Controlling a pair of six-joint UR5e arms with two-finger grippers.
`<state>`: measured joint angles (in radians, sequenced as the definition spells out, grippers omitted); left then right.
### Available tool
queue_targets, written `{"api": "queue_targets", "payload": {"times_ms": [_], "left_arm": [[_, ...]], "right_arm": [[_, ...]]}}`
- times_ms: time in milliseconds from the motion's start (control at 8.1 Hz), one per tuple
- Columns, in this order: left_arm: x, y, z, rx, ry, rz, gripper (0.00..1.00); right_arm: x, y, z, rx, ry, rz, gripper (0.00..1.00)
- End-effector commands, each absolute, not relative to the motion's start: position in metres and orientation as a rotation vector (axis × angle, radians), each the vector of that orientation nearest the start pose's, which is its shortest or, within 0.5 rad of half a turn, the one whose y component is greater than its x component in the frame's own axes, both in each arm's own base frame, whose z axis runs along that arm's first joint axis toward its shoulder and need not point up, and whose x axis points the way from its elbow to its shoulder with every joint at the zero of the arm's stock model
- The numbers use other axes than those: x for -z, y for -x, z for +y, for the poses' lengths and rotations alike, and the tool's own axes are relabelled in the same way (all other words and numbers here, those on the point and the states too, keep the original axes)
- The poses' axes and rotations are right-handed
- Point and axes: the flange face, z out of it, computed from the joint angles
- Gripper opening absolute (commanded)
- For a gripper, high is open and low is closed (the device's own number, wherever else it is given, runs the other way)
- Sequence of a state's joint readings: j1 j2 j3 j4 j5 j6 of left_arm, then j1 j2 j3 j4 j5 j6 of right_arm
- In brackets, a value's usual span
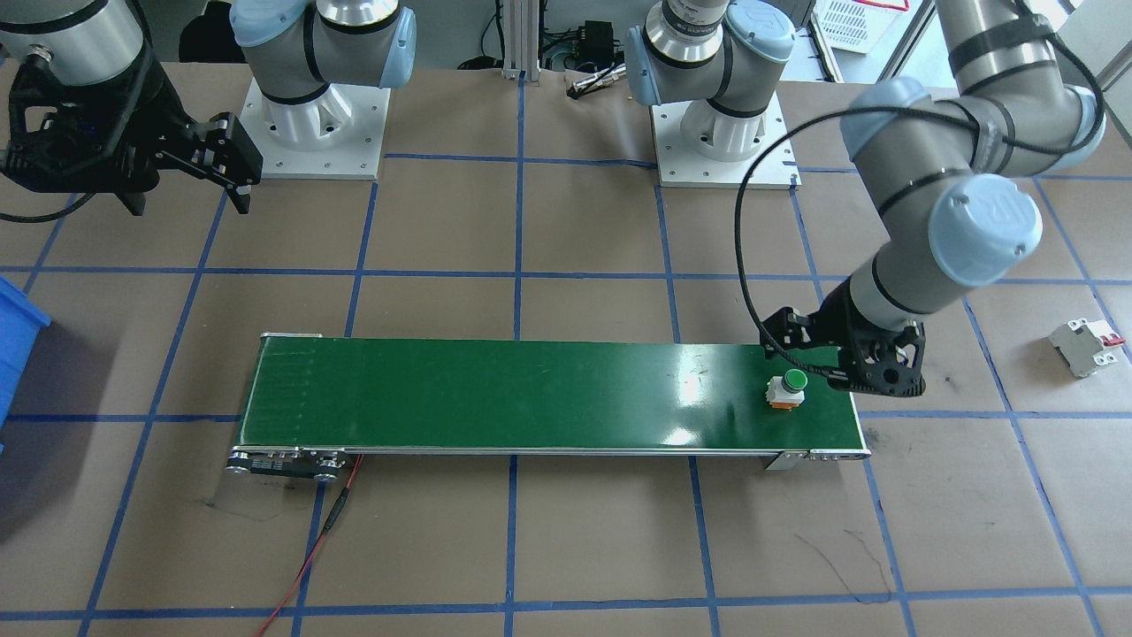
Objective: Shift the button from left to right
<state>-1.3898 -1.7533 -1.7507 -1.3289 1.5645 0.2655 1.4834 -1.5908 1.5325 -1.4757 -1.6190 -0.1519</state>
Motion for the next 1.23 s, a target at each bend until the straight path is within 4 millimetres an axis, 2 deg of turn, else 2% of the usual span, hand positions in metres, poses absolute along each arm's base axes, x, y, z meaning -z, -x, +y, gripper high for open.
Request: {"api": "queue_targets", "payload": {"times_ms": [0,123,247,494,741,864,988,1111], "left_arm": [[-0.420,0.117,-0.471,-0.162,-0.024,3.151,1.00],[-0.440,0.119,-0.457,-0.109,0.084,3.147,1.00],[-0.456,0.119,-0.437,-0.123,0.103,3.136,1.00],[-0.468,0.123,-0.425,-0.102,0.094,3.144,1.00],[-0.467,0.124,-0.425,-0.109,0.092,3.141,1.00],[-0.470,0.122,-0.424,-0.097,0.099,3.144,1.00],[-0.465,0.121,-0.427,-0.113,0.101,3.138,1.00],[-0.461,0.121,-0.427,-0.120,0.101,3.134,1.00]], "right_arm": [[-0.507,-0.087,-0.488,-0.065,0.104,3.182,1.00],[-0.505,-0.087,-0.491,-0.072,0.104,3.182,1.00],[-0.503,-0.089,-0.493,-0.068,0.105,3.162,1.00],[-0.482,-0.091,-0.505,-0.078,0.098,3.130,1.00],[-0.433,-0.094,-0.529,-0.053,0.089,3.090,1.00],[-0.409,-0.096,-0.535,-0.048,0.080,3.061,1.00],[-0.384,-0.096,-0.543,-0.055,0.077,3.059,1.00],[-0.376,-0.099,-0.546,-0.043,0.060,3.038,1.00]]}}
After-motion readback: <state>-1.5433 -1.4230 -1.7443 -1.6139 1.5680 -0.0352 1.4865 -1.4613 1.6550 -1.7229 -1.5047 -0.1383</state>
